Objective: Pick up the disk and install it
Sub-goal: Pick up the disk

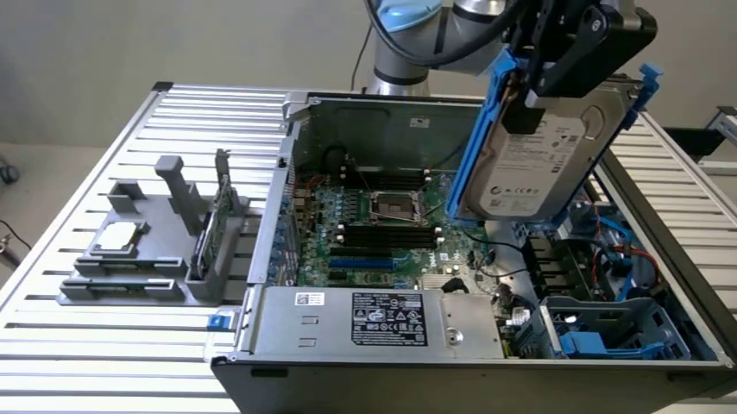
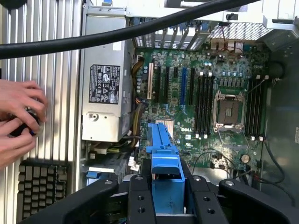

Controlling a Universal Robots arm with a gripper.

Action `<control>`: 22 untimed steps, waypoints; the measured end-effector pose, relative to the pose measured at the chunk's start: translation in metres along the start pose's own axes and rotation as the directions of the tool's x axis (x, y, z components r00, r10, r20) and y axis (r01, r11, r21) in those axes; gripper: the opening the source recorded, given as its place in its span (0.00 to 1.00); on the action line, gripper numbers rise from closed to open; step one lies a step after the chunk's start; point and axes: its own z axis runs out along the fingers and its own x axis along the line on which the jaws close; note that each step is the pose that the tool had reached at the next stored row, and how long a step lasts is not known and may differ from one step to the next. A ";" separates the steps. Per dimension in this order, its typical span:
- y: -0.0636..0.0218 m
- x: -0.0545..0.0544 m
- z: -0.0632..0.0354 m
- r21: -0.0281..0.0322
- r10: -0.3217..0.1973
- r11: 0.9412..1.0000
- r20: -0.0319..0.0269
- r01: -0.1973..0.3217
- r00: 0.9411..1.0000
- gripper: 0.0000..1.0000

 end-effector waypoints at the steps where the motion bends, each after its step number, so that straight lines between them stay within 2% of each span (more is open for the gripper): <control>1: 0.0000 0.004 0.0001 -0.001 0.000 1.000 0.000 0.000 1.000 0.33; 13: -0.0060 0.046 0.0004 -0.004 0.000 1.000 0.000 0.000 1.000 0.33; 16: -0.0149 0.052 0.0000 -0.005 0.000 1.000 0.000 0.000 1.000 0.33; 22: -0.0407 0.063 -0.0010 -0.007 0.000 1.000 0.001 0.000 1.000 0.33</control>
